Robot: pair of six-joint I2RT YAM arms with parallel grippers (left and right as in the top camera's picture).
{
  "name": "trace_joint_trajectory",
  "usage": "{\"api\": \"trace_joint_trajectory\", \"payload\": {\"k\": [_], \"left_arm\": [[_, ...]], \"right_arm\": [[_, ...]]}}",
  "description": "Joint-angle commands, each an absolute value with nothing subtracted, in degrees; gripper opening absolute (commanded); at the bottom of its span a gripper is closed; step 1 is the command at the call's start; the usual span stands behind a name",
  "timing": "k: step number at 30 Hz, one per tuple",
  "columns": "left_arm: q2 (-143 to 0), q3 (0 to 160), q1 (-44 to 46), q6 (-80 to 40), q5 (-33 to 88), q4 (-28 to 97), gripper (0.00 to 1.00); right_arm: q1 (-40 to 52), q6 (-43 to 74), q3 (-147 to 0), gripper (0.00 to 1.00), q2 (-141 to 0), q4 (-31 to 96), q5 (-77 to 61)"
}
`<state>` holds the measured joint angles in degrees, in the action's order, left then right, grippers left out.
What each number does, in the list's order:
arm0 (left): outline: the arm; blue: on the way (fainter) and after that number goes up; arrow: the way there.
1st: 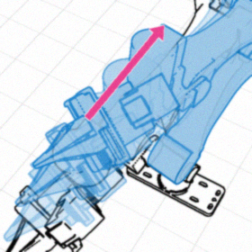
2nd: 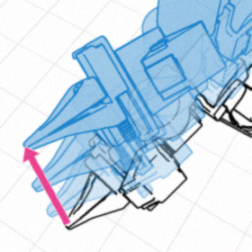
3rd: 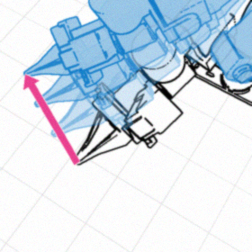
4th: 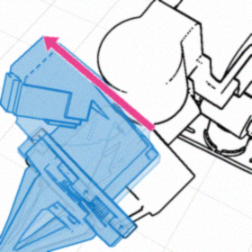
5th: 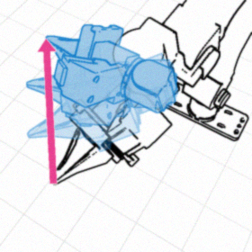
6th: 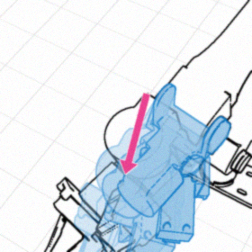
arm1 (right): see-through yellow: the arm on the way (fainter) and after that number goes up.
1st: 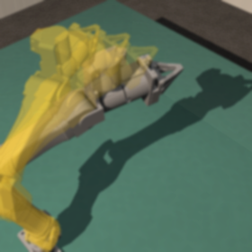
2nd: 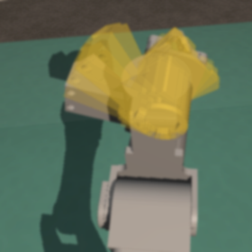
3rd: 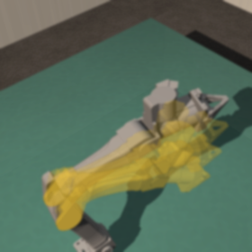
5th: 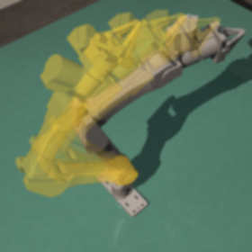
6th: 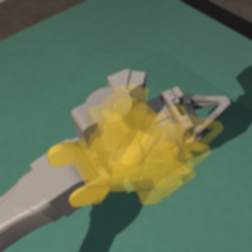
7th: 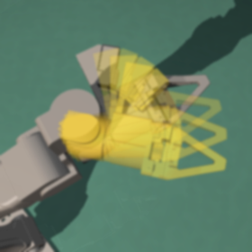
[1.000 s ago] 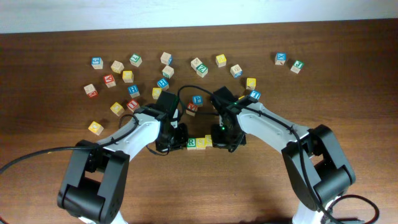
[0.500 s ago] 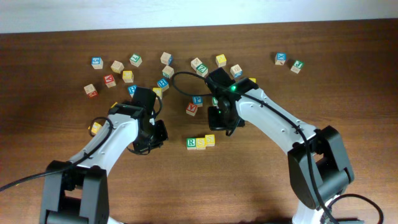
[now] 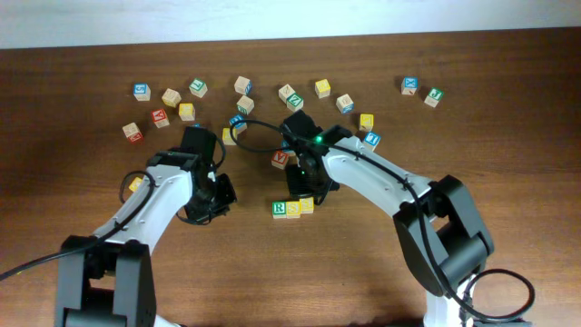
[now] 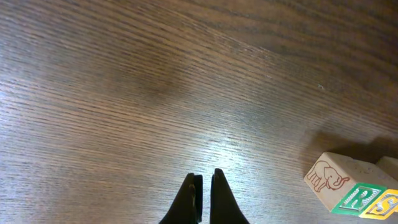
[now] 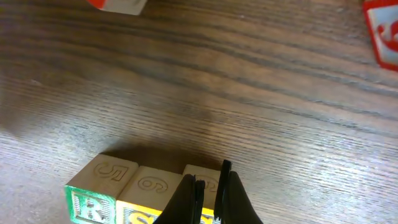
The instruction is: Spell out RSS
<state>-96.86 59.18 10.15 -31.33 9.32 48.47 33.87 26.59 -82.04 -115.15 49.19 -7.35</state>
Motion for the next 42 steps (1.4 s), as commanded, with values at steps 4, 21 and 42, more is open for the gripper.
{"api": "trace_joint_trajectory", "payload": {"k": [4,21,42], "left_arm": [[-96.2,59.29,9.96,-32.12,8.73,48.71,0.0],[-96.18,59.29,9.96,-32.12,9.23,48.8,0.0],[-104.99,59.11,21.78,-33.41,16.53,37.95,0.0]], "right_arm": [[34.7,27.07,-82.37,0.04,-115.83,49.69,-9.89],[34.85,27.99,-82.41,0.04,-115.83,50.06,-9.85],[30.04,27.97,-79.0,0.04,-115.83,56.03,-17.8]]}}
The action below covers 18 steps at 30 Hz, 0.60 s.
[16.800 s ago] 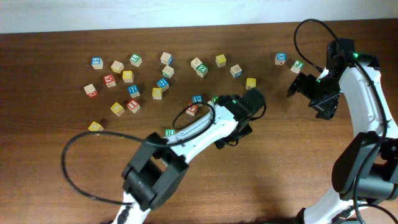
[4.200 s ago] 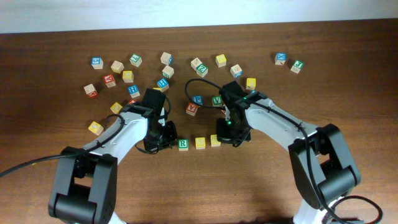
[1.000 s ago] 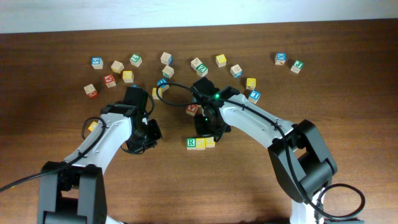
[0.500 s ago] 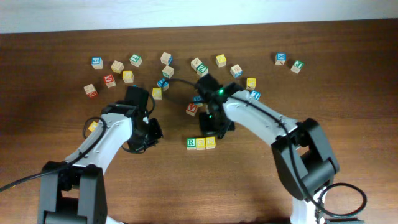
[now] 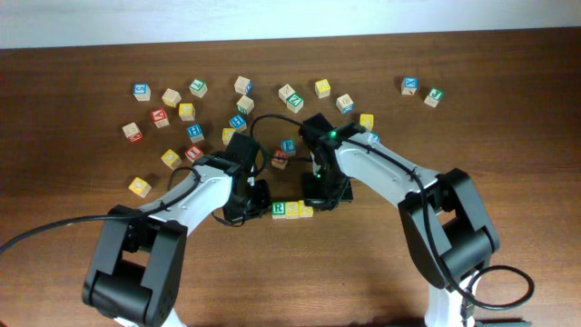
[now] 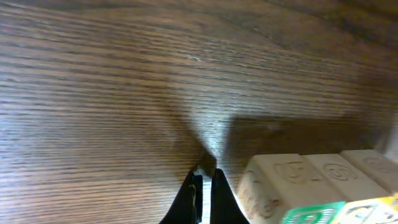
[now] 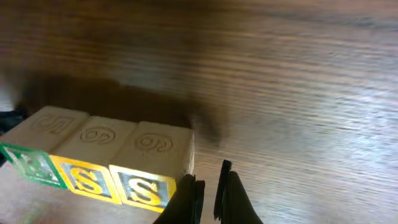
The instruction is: Spell out RSS
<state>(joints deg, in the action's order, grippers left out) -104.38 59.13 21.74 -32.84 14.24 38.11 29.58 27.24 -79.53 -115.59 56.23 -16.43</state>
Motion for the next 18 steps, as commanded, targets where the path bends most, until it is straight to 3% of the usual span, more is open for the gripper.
{"api": "trace_joint_trajectory", "payload": {"k": [1,11,18], "left_arm": [[-104.99,59.11,21.78,-33.41,18.13,37.78,0.0],[-104.99,59.13,21.98,-32.71,18.37,37.76,0.0],[-93.65,59.22,14.15,-31.81,10.85,46.68,0.0]], "right_arm": [[30.04,27.97,-79.0,0.04,-115.83,56.05,-17.8],[29.95,27.94,-79.05,0.04,-115.81,56.25,-16.82],[23.77,27.44,-84.77,0.04,-108.4,68.93,-6.57]]}}
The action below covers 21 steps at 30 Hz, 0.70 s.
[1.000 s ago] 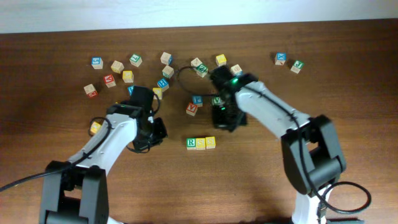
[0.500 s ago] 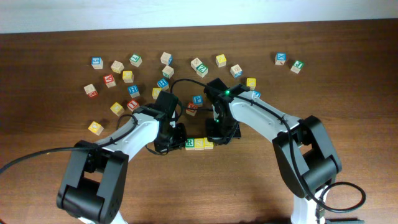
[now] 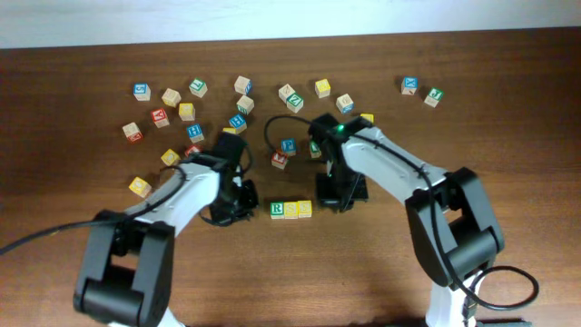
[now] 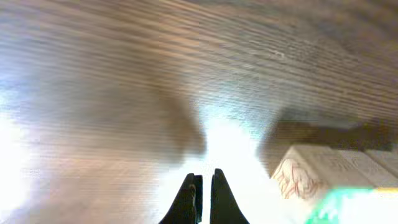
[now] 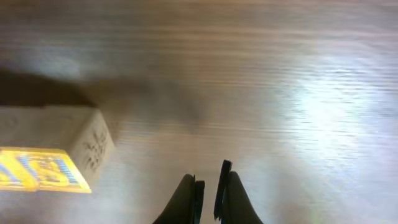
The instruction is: Spell out RSS
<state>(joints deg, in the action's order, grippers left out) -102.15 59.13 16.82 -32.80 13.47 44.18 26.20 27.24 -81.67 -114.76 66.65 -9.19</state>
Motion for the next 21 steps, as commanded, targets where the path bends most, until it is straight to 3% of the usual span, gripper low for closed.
{"api": "trace_joint_trajectory", "payload": {"k": [1,3,5,6,7,8,9,10,11,16,21], "left_arm": [[-90.54,59.22,13.67,-31.35,9.98,47.94,0.0],[-80.51,59.22,13.43,-31.24,6.94,52.07,0.0],[-74.94,59.2,13.43,-31.24,6.0,53.78,0.15],[-72.18,59.2,13.43,-31.24,5.96,54.39,0.45],[-70.26,59.2,13.43,-31.24,5.98,54.92,0.82],[-68.99,59.2,13.43,-31.22,5.96,55.33,0.99],[-68.69,59.2,13.43,-31.24,5.98,55.86,0.99],[-68.77,59.18,13.43,-31.24,6.0,55.88,0.99],[-68.77,59.18,13.43,-31.27,6.2,55.83,0.99],[-68.77,59.18,13.45,-31.24,6.15,55.86,0.99],[-68.77,59.18,13.43,-31.24,6.15,55.86,0.99]], "right_arm": [[22.98,27.24,-84.84,0.04,-105.65,70.37,-6.55],[22.52,26.85,-84.84,0.04,-97.65,75.02,-4.75],[22.59,26.87,-84.82,0.04,-91.02,78.91,-3.79],[22.76,26.87,-84.82,0.05,-85.73,81.25,-3.75],[23.22,26.87,-84.82,0.13,-81.62,82.61,-3.18],[24.1,26.92,-84.79,0.34,-75.92,84.55,-1.87],[24.8,27.4,-84.73,0.53,-70.7,86.61,-1.48],[24.97,27.53,-84.51,0.81,-66.76,87.66,-1.39],[25.17,27.57,-84.01,0.97,-63.35,88.14,-0.71],[25.17,30.52,-81.41,0.98,-51.07,90.43,-0.8],[25.17,30.52,-81.41,0.98,-49.65,90.7,-0.8]]}}
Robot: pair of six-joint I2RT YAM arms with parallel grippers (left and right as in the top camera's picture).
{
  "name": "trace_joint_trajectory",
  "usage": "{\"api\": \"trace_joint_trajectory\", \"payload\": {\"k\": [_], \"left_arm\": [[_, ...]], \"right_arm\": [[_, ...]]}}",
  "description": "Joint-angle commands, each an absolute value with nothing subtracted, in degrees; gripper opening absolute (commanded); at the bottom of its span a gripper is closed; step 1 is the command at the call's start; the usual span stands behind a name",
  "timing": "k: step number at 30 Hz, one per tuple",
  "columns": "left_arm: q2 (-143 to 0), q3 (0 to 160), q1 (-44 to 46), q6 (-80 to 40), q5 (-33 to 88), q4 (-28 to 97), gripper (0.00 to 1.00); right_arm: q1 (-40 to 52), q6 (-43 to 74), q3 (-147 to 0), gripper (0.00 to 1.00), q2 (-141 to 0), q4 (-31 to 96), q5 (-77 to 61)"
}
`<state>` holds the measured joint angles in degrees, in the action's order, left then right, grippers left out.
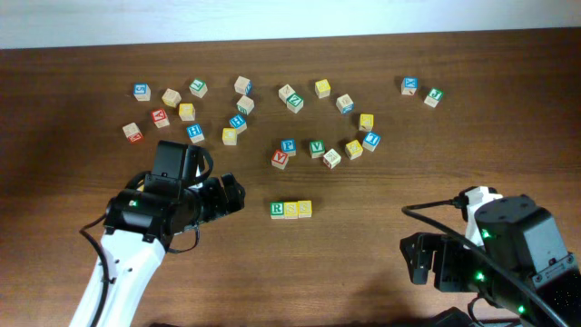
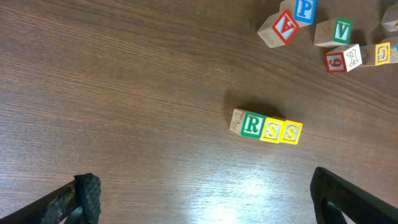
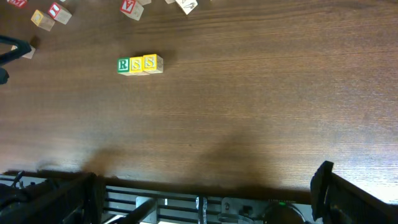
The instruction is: Spell out RSS
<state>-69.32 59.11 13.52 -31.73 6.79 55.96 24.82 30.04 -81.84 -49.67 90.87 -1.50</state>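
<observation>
Three blocks lie in a touching row on the wooden table: a green R (image 1: 277,210), a yellow S (image 1: 290,210) and a second yellow S (image 1: 304,209). The left wrist view shows the same R (image 2: 252,124) and the S blocks (image 2: 282,132); so does the right wrist view, with the row (image 3: 138,64) far off. My left gripper (image 1: 229,193) hangs open to the left of the row, its fingers (image 2: 87,194) spread wide and empty. My right gripper (image 1: 419,259) is open and empty at the front right, well away from the row.
Several loose letter blocks are scattered along the back of the table (image 1: 236,100). A small group with P and V (image 1: 318,148) lies just behind the row. The table's front edge (image 3: 205,185) and a metal frame show below my right gripper.
Both grippers were shut and low on the table beside the row's ends. Now both are open wide and raised, the left one back at the left, the right one at the front right.
First my left gripper was shut left of the row and my right was shut over its right block. Then both stood shut against the row's two ends. Then they were a little apart from it. Now both arms are withdrawn and open, and the row reads R S S.
</observation>
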Motion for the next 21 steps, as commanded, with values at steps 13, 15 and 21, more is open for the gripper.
{"api": "trace_joint_trajectory", "payload": {"k": [13,15,21], "left_arm": [[-68.77,59.18,13.43,-31.24,6.15,55.86,0.99],[-68.77,59.18,13.43,-31.24,6.15,55.86,0.99],[-68.77,59.18,13.43,-31.24,6.15,55.86,0.99]], "right_arm": [[10.07,12.51,-51.64,0.98,-31.31,56.51,-0.21],[7.05,9.67,-40.42,0.98,-22.55,45.95,-0.91],[4.25,0.01,-14.9,0.98,-3.68,23.16,-1.48]]}}
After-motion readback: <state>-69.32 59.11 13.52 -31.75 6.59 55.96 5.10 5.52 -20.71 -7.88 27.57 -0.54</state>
